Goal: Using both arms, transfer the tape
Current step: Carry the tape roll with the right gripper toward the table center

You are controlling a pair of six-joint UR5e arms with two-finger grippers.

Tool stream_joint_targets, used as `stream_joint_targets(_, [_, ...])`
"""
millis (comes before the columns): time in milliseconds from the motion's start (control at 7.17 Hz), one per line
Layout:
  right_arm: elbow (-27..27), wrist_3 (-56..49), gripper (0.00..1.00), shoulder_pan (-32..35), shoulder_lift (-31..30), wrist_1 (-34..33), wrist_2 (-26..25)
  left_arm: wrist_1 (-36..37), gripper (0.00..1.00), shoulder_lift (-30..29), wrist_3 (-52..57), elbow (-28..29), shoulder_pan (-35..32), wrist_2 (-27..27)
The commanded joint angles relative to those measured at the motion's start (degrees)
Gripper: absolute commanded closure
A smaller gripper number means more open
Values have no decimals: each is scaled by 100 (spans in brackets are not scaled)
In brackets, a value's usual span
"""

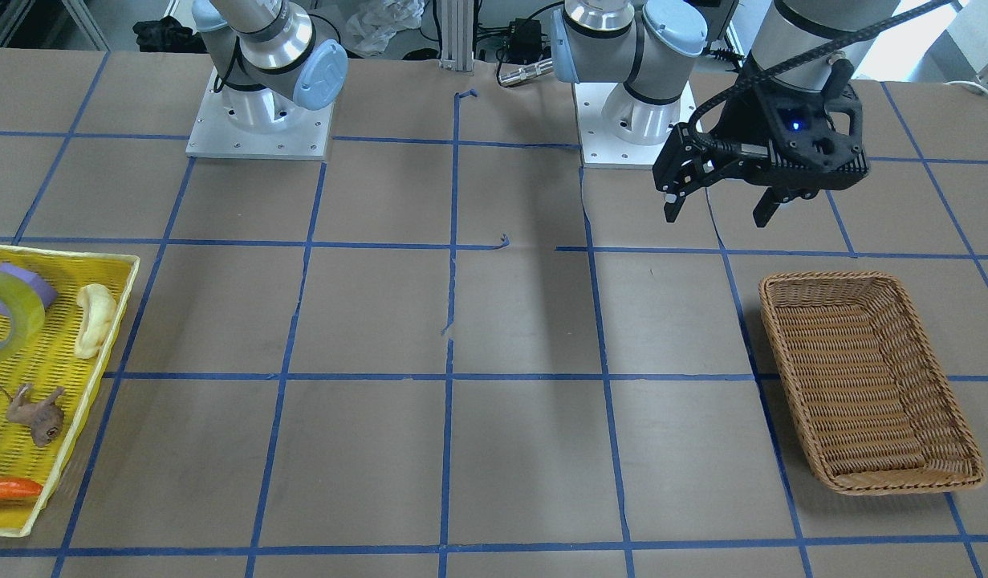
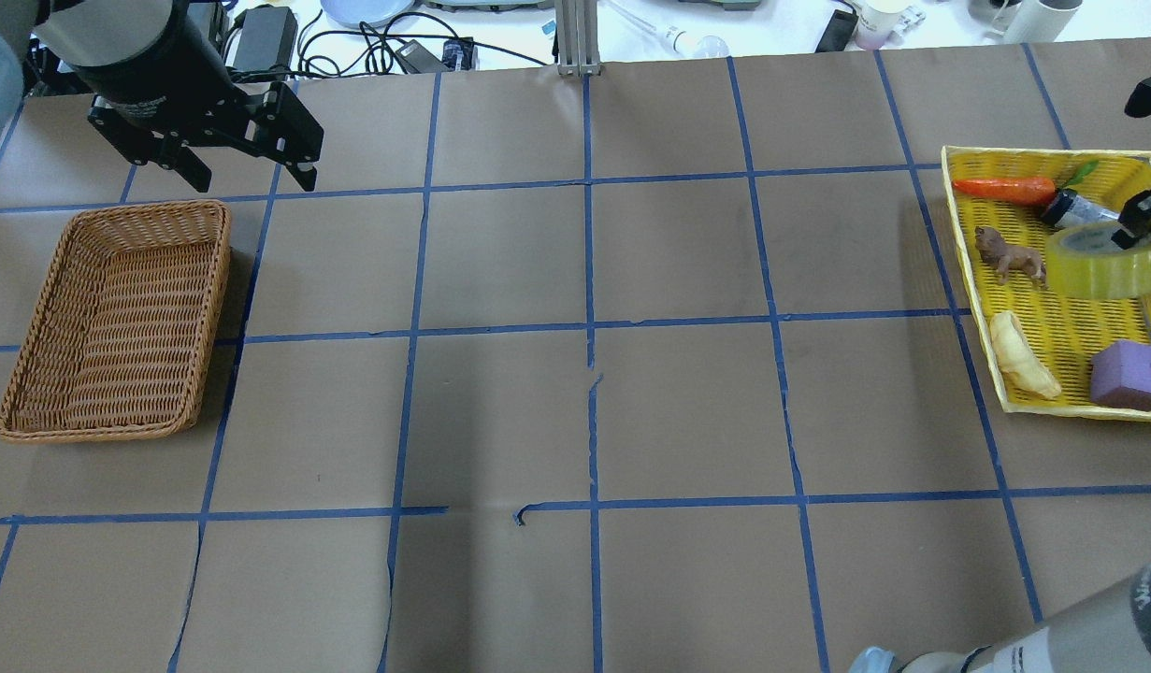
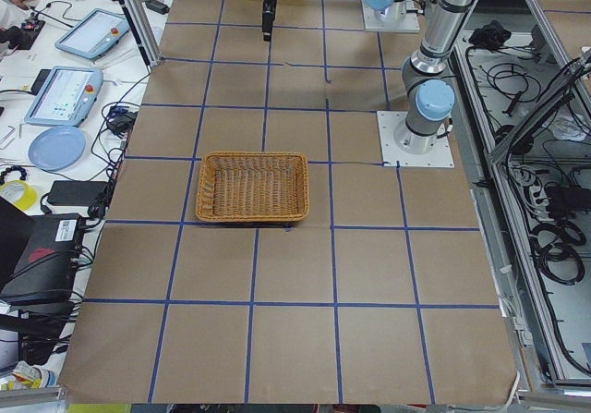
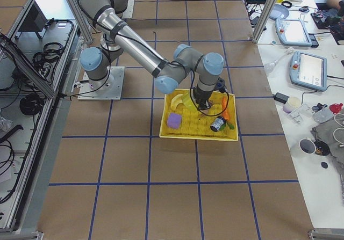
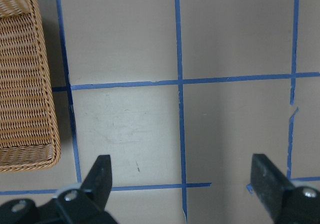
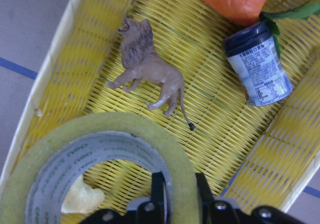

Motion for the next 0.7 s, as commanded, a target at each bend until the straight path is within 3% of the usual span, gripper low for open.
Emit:
stream_joint_targets(0, [-388,372,100,1018,-192,291,465,-6,0,0,9,0,-4,9])
stream_joint_targets(140, [-353,662,100,1528,-193,116,747,-6,0,0,9,0,-4,9])
stream_joint_targets(279, [-196,683,100,1916,-123,-503,1377,-6,0,0,9,0,-4,0])
stream_joint_targets(558, [732,1407,100,2662,-26,-2388,1942,-6,0,0,9,0,-4,0])
